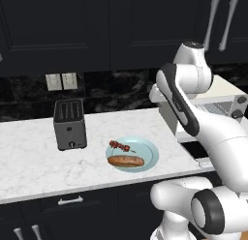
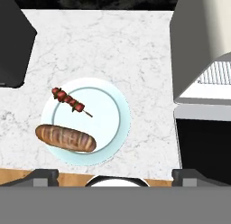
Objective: Pick up the kebab skewer and baguette bread, and place them inside the toaster oven. Close the toaster oven door and start by setting the timer.
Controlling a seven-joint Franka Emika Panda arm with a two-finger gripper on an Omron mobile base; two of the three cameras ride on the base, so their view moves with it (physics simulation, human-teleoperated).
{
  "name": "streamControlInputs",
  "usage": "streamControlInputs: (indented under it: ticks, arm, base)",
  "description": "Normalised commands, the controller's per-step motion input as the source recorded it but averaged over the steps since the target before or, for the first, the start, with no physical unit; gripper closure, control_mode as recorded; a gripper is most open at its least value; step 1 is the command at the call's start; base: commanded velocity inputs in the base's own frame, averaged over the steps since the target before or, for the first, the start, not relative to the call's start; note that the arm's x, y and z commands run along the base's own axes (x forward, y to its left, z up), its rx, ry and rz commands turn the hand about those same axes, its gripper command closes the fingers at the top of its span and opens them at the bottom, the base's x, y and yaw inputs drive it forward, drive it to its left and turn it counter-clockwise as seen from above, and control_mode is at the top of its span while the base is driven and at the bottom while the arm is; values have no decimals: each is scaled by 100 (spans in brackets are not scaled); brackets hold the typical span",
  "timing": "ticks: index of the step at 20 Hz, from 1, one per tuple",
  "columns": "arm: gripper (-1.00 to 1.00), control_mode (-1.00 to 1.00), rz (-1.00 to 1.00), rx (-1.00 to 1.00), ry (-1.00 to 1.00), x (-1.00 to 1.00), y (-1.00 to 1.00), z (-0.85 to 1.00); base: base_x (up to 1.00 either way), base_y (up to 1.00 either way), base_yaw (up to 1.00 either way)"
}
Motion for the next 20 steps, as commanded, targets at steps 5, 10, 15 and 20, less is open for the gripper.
streamControlInputs:
  ticks: [5, 10, 15, 20]
  arm:
    - [-100, -100, 0, 0, 0, 0, 0, 0]
    - [-100, -100, 0, 0, 0, -1, 0, 0]
    - [-100, -100, 1, -2, -8, -43, -23, -22]
    - [-100, -100, 6, 0, -30, -78, -75, -28]
  base:
    - [0, 0, 0]
    - [0, 0, 0]
    - [0, 0, 0]
    - [0, 0, 0]
